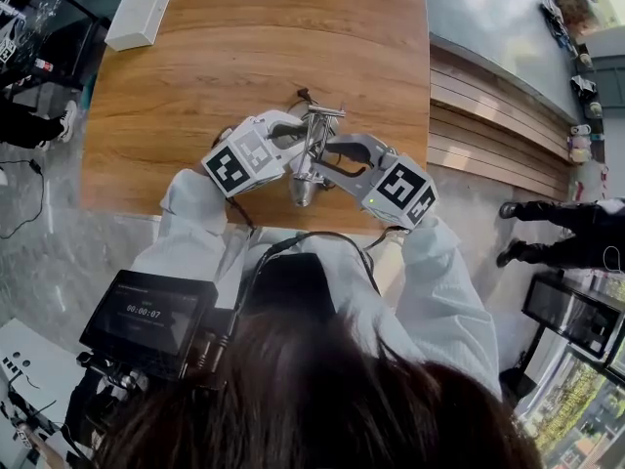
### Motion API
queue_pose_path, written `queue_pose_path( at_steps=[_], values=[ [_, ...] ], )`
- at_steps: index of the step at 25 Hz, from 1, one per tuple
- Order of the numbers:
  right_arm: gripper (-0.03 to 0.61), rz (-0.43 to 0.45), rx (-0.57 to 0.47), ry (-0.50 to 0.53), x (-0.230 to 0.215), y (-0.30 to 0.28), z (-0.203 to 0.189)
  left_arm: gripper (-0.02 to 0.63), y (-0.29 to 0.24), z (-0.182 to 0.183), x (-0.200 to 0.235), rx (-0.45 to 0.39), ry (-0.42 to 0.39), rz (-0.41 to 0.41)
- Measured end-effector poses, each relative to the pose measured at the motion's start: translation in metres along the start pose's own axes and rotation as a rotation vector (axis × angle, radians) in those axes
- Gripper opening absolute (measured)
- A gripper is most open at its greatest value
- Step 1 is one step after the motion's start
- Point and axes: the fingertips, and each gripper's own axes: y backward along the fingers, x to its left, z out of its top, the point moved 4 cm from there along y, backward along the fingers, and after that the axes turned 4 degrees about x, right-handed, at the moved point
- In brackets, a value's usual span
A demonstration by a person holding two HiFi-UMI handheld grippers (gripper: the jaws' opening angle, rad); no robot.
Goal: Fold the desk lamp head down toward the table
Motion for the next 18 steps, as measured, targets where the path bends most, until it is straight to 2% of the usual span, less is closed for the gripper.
queue_pose_path(
  at_steps=[2, 6, 10, 12, 14, 18],
  values=[
    [0.109, -0.014, -0.001, -0.036, -0.003, -0.003, -0.001, 0.043, 0.006, -0.002, 0.005, -0.034, 0.045, 0.042],
    [0.104, -0.102, -0.034, -0.094, 0.0, 0.002, -0.004, 0.043, 0.035, -0.012, 0.009, -0.038, 0.117, 0.154],
    [0.048, -0.225, -0.199, -0.208, 0.006, 0.033, 0.011, 0.043, 0.075, 0.001, 0.008, -0.131, 0.214, 0.304],
    [0.002, -0.272, -0.271, -0.236, 0.005, 0.046, 0.029, 0.021, 0.092, 0.018, 0.005, -0.222, 0.259, 0.363],
    [0.002, -0.332, -0.311, -0.217, 0.002, 0.055, 0.049, 0.01, 0.108, 0.043, 0.0, -0.34, 0.273, 0.427],
    [0.002, -0.491, -0.288, -0.066, 0.0, 0.064, 0.083, 0.003, 0.134, 0.082, -0.008, -0.511, 0.328, 0.56]
  ],
)
